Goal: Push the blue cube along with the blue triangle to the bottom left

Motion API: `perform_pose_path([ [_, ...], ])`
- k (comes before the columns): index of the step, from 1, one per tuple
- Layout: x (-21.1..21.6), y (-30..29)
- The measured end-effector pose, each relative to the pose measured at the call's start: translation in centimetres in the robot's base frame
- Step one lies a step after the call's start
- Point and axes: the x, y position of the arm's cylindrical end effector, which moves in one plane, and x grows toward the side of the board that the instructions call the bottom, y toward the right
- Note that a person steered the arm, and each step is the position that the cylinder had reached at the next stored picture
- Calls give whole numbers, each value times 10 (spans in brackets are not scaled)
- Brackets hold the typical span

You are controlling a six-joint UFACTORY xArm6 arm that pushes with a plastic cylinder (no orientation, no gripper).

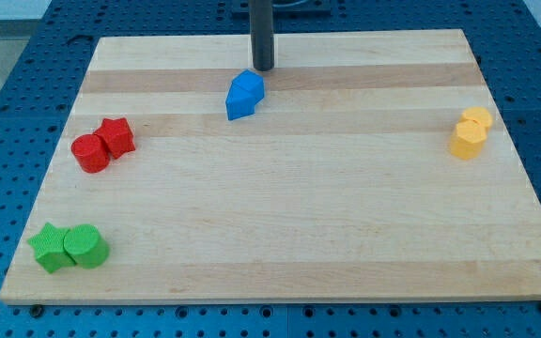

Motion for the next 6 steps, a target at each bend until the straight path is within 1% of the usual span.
perform_pose_path([
  [1, 8, -4],
  [2, 36, -11],
  [6, 125, -27],
])
